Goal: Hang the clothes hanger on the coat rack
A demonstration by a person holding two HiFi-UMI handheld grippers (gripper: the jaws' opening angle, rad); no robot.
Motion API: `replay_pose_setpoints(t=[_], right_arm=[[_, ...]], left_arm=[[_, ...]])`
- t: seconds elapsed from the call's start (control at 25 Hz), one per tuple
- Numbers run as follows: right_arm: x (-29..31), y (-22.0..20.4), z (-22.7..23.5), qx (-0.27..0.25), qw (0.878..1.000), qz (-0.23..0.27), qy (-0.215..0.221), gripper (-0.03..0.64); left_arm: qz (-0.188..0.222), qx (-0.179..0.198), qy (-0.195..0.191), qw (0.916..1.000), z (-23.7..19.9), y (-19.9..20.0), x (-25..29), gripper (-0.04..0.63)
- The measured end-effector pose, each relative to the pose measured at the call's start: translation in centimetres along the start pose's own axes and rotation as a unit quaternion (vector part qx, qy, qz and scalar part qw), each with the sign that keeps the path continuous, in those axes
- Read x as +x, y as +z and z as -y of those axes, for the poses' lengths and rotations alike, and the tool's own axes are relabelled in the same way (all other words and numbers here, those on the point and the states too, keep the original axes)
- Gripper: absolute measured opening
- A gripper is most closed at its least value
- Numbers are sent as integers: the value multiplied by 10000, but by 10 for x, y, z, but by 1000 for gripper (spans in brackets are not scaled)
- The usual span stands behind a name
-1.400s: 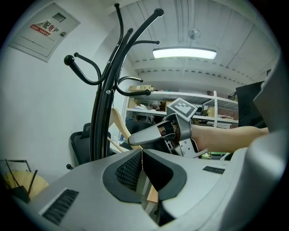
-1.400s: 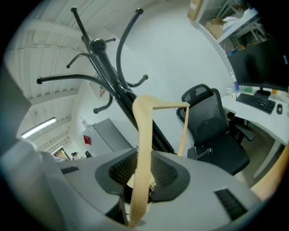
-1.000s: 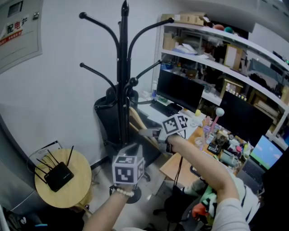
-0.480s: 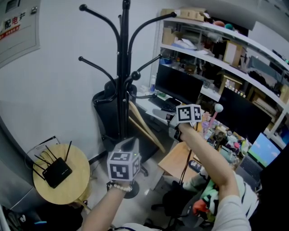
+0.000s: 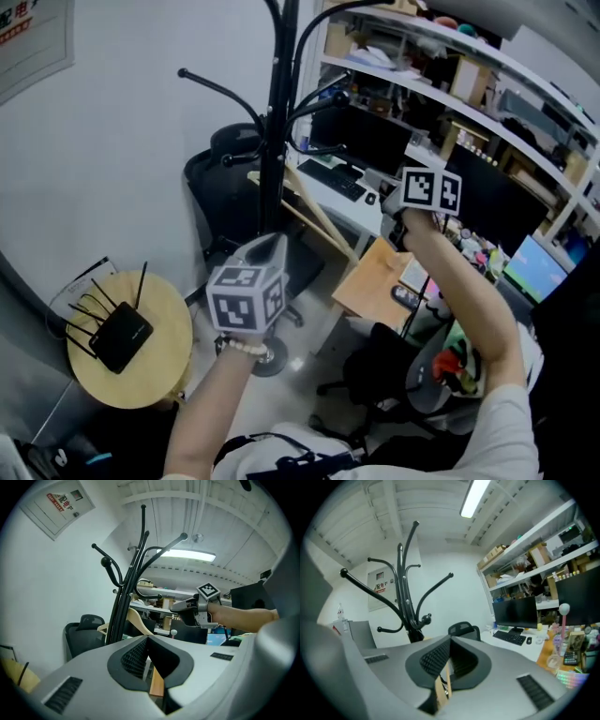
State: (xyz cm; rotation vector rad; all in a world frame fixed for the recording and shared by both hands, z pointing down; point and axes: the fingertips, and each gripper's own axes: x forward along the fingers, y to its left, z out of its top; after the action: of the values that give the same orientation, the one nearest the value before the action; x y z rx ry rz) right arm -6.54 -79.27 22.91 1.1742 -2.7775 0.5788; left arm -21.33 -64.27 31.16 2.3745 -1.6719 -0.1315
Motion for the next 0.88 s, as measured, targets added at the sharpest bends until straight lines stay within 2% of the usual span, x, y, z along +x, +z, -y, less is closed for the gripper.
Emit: replay_pose_setpoints(t=[0.2,0.28,0.48,0.6,0.88], right_arm=[[-46,-15,-60,-573,9961,551,-393,-4],[-63,-28,-88,-646,9932,850,-462,-3],[-95,-90,-147,52,9911,1301,-294,-5],[-112,-126,-174,130,9909,1320,-218,-5],[-141,-207,-214,-376,9942,984,-201,-3]], left_arm=[[-139,-16,-578,9982,-15,-9,-35,-5],[-206,-33,-782,9967,-19,-14,-49,-5],[-433,-220,-1262,9908,-19,-37,-87,-5],[-441,-374,-1377,9888,-14,-48,-105,-5],[-645,-491,-1444,9862,9,-76,-139,-5]])
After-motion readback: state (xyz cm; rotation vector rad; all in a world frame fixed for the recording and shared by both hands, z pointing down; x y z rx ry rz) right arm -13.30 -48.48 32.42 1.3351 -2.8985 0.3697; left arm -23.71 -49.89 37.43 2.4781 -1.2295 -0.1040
